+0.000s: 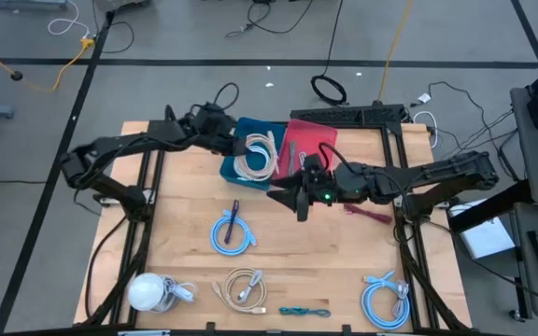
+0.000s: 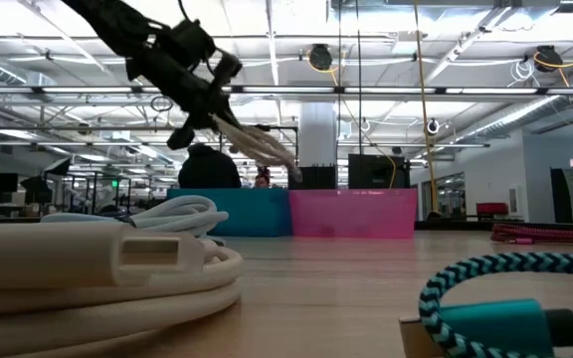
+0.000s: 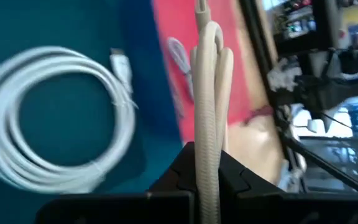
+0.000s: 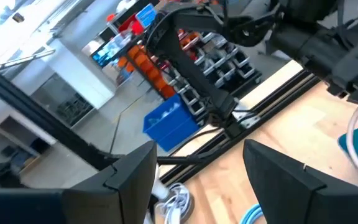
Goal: Pick & Place USB Port
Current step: Put the large brown charger cable into the blue bin
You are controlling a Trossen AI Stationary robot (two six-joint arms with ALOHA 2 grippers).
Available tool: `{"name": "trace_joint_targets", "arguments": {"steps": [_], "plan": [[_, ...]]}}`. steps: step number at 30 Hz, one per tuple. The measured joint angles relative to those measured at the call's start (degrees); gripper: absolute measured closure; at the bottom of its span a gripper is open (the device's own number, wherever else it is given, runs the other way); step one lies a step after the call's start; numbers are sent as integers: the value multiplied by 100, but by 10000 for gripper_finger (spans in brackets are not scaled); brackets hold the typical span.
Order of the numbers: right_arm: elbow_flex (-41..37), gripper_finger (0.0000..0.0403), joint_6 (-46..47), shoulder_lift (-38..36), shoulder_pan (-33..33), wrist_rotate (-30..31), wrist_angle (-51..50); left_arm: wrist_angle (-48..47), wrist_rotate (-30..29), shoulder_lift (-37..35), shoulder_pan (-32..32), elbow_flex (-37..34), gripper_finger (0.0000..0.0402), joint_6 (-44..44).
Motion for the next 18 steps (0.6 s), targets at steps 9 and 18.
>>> {"name": "trace_joint_targets", "arguments": {"steps": [9, 18], "plan": [[0, 168, -5, 0, 324, 344, -4, -141, 106, 321, 607, 0, 391, 350], [0, 167, 0, 0, 363, 556, -7, -335, 496, 396, 908, 0, 391, 637]]}}
